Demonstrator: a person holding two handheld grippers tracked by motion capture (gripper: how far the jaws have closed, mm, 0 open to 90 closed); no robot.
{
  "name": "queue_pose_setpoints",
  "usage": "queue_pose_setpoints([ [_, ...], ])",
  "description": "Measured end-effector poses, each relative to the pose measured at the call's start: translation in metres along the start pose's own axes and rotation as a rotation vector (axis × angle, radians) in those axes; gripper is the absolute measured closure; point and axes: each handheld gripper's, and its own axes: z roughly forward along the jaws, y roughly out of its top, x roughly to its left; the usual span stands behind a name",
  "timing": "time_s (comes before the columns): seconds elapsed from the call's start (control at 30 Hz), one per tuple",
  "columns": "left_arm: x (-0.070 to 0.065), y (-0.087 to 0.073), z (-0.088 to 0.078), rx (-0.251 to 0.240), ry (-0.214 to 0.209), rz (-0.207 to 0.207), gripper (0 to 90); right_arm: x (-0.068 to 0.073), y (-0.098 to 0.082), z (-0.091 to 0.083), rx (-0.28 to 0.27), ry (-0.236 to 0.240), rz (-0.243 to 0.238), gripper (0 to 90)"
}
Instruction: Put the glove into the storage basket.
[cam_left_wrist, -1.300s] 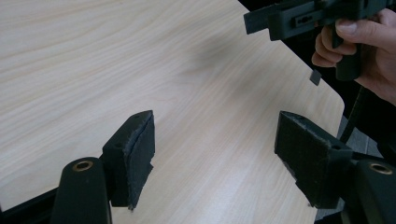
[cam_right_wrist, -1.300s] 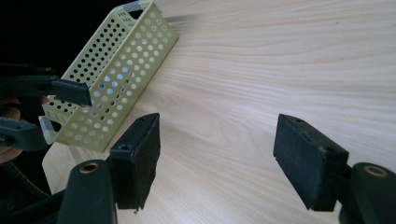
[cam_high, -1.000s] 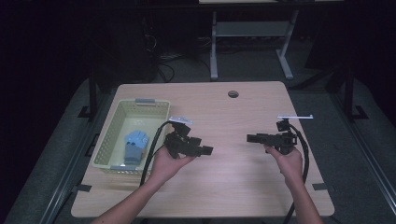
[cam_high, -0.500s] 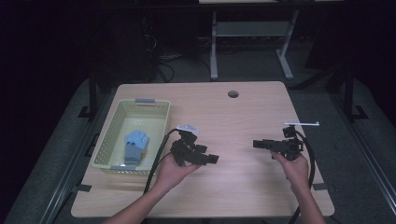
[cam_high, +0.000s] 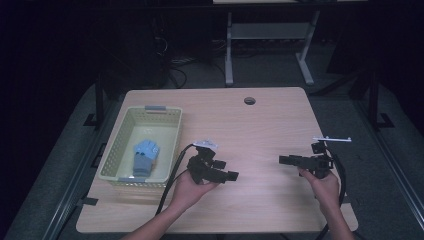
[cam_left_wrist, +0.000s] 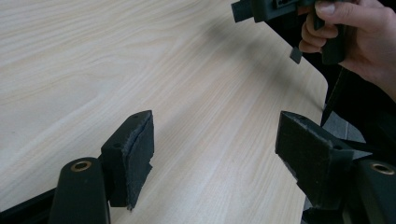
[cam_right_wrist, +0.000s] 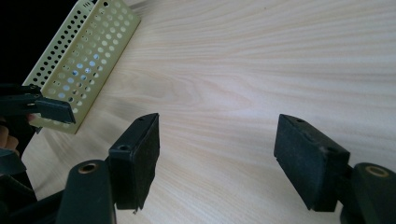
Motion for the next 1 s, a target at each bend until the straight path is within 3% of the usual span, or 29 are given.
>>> queue_pose_setpoints([
  [0.6, -0.008, -0.028, 0.007, -0.001, -0.012, 0.028, 28.0, -0.009, -0.028, -0.011, 0.007, 0.018, 0.005, 30.0],
  [0.9, -0.014, -0.040, 0.005, -0.005, -0.016, 0.050, 27.6, -0.004, -0.041, -0.010, 0.010, 0.030, -0.009, 29.2],
  [1.0, -0.015, -0.046, 0.003, -0.010, -0.033, 0.036, 27.4, -0.002, -0.045, -0.010, 0.013, 0.022, -0.027, 29.1],
])
